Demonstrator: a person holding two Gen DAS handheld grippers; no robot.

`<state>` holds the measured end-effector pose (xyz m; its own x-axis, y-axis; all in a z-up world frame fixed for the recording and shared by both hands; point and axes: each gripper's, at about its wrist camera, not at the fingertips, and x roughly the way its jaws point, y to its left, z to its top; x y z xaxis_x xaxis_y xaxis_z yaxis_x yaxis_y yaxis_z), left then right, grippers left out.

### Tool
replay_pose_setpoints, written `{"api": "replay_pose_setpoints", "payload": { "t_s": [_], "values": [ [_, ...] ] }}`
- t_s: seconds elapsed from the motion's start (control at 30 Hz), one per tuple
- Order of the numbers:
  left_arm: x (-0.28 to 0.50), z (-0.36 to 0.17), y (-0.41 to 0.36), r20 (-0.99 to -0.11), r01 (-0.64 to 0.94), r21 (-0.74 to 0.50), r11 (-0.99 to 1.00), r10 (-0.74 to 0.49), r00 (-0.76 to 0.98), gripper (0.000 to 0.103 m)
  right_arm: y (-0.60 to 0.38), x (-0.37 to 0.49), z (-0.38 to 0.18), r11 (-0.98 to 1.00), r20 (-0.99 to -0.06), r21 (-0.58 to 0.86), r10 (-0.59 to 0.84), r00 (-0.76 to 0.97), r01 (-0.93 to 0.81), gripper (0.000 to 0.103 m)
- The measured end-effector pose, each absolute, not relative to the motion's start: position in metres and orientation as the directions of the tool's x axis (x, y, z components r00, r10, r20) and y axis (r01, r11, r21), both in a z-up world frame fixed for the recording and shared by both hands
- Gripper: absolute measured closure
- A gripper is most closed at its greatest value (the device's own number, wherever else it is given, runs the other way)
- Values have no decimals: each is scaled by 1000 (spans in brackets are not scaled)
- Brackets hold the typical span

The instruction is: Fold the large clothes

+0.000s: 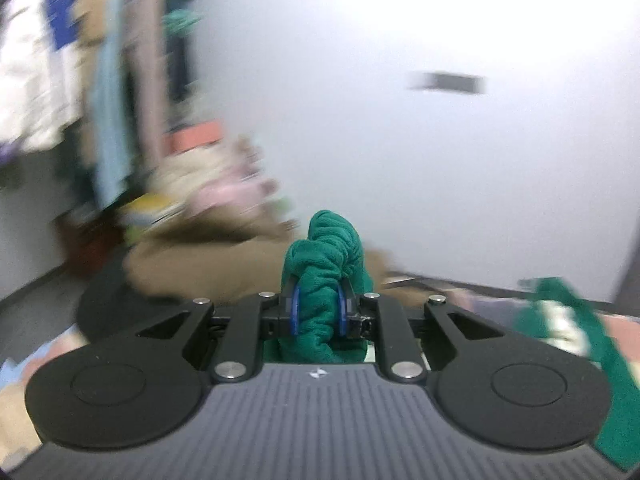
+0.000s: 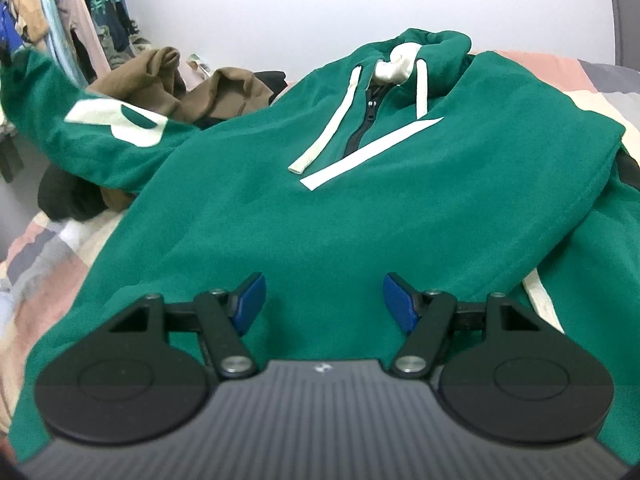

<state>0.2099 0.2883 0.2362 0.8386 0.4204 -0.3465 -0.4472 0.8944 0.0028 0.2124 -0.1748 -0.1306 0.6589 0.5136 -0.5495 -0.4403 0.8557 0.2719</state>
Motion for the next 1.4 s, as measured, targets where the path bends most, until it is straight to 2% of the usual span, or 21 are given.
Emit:
{"api": "replay_pose_setpoints", "payload": {
  "t_s": [0.1, 0.2, 0.3, 0.43, 0.67, 0.83, 0.87, 0.93, 0.97, 1.03, 1.23, 1.4],
  "values": [
    [217, 252, 219, -327, -310, 20, 951, 299, 896, 83, -184, 207, -123, 854, -532, 292, 519, 669, -431, 36],
    [227, 248, 148, -370, -174, 17, 985, 168, 914, 83, -197, 201, -113, 860, -516, 317, 511, 688, -400, 36],
    [240, 224, 84, -426, -44, -19, 999, 32, 904, 83, -215, 197, -106, 857, -489, 354, 511, 707, -375, 36],
    [256, 164, 3, -513, 104, -48, 993, -113, 851, 83, -242, 196, -102, 863, -460, 395, 484, 745, -316, 36],
    [276, 51, -80, -650, 152, -134, 979, -202, 733, 83, -289, 201, -108, 855, -438, 480, 427, 791, -196, 34],
    [279, 20, -86, -674, 140, -169, 976, -218, 706, 82, -300, 204, -111, 856, -434, 490, 401, 807, -161, 34],
    [279, 14, -92, -677, 141, -172, 975, -221, 702, 81, -302, 205, -111, 857, -433, 489, 398, 809, -161, 34],
    [272, 11, -88, -685, 153, -190, 970, -242, 687, 70, -303, 205, -110, 863, -428, 481, 387, 817, -157, 34],
    [271, 9, -84, -689, 160, -210, 965, -262, 676, 52, -303, 206, -110, 866, -428, 476, 381, 819, -154, 34],
    [268, 7, -73, -682, 194, -300, 934, -352, 641, 30, -306, 207, -110, 868, -432, 474, 374, 821, -146, 34],
    [240, 4, -39, -644, 193, -362, 912, -394, 656, 27, -302, 204, -105, 870, -405, 457, 389, 827, -186, 34],
    [233, -7, 10, -633, 92, -284, 955, -258, 730, 27, -284, 199, -103, 858, -395, 430, 459, 796, -281, 35]
  ]
}}
